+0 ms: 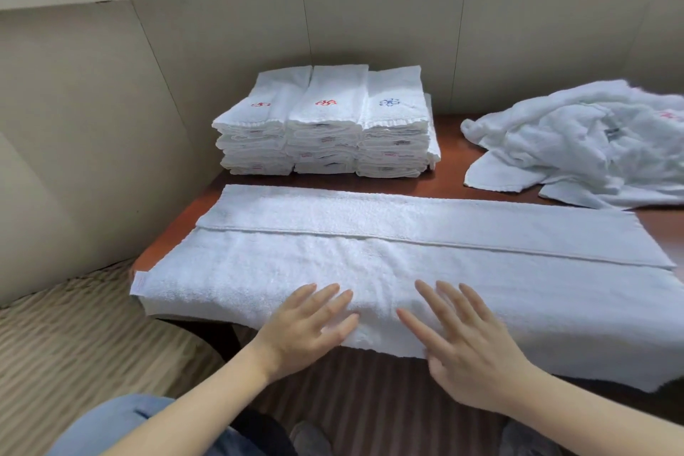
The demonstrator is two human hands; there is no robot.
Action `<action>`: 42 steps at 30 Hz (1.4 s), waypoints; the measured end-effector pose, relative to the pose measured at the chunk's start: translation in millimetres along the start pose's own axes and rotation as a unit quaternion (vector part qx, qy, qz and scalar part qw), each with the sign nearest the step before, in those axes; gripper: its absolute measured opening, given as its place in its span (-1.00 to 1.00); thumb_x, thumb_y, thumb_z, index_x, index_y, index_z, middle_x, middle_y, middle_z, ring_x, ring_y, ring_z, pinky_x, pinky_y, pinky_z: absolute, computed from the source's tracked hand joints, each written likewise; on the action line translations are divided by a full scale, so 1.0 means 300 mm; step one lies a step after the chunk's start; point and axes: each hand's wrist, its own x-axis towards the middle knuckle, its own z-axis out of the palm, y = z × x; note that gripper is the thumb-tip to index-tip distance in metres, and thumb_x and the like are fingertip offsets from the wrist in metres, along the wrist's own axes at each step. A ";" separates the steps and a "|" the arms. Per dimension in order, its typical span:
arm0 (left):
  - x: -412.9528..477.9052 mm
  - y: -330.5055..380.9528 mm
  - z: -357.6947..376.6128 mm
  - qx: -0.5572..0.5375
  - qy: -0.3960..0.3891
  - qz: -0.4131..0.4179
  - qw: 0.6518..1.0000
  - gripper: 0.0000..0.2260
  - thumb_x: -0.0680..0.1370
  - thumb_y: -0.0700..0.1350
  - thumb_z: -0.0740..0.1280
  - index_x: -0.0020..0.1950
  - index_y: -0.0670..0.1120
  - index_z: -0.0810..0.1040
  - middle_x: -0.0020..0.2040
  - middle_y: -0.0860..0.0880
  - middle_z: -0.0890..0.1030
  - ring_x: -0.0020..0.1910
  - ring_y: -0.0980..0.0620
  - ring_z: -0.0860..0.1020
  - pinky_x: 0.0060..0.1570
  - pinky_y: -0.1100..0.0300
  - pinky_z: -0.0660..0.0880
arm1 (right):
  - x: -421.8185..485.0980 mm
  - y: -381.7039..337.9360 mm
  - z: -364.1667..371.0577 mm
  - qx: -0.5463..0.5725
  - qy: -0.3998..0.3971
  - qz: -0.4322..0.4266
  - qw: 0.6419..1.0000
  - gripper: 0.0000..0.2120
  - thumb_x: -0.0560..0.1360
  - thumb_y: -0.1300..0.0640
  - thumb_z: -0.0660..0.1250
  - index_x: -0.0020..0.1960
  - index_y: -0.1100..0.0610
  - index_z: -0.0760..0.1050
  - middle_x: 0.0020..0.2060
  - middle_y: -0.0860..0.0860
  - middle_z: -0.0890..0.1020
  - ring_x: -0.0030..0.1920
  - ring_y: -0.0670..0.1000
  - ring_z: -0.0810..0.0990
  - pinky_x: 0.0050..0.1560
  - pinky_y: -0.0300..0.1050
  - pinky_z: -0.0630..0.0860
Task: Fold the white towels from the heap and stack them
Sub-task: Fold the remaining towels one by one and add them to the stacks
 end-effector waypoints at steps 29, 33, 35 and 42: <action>0.021 -0.562 0.107 -0.038 -0.151 -0.744 0.650 -0.62 0.58 -0.01 0.25 0.36 -0.10 0.36 0.29 -0.13 0.45 0.28 -0.18 0.36 0.23 -0.07 0.25 | 0.476 0.399 0.139 -0.015 -0.186 0.340 0.922 -0.57 0.53 0.18 0.11 0.38 -0.01 0.19 0.14 0.01 0.49 0.16 0.10 0.50 0.16 0.01 0.35; -0.045 -0.611 0.113 -0.088 -0.105 -0.769 0.625 -0.60 0.58 -0.01 0.26 0.39 -0.11 0.35 0.33 -0.11 0.45 0.33 -0.18 0.37 0.30 -0.07 0.25 | 0.512 0.390 0.191 0.012 -0.170 0.276 0.946 -0.60 0.51 0.21 0.10 0.31 -0.03 0.31 0.08 -0.05 0.51 0.09 0.06 0.51 0.10 -0.06 0.38; -0.072 -0.630 0.107 -0.107 -0.068 -0.781 0.611 -0.72 0.59 -0.06 0.26 0.27 -0.09 0.46 0.24 -0.08 0.54 0.24 -0.16 0.45 0.28 -0.05 0.33 | 0.508 0.396 0.203 0.034 -0.146 0.280 0.948 -0.67 0.53 0.19 0.12 0.27 -0.01 0.39 0.04 -0.03 0.53 0.03 0.08 0.51 0.03 -0.06 0.42; -0.085 -0.657 0.107 -0.101 -0.069 -0.788 0.604 -0.84 0.59 -0.09 0.21 0.02 -0.05 0.58 0.04 -0.03 0.62 0.05 -0.13 0.52 0.21 0.00 0.39 | 0.495 0.381 0.199 0.122 -0.094 0.295 0.943 -0.77 0.50 -0.12 0.26 0.00 0.02 0.52 -0.17 -0.03 0.54 -0.11 0.09 0.50 -0.13 -0.03 0.37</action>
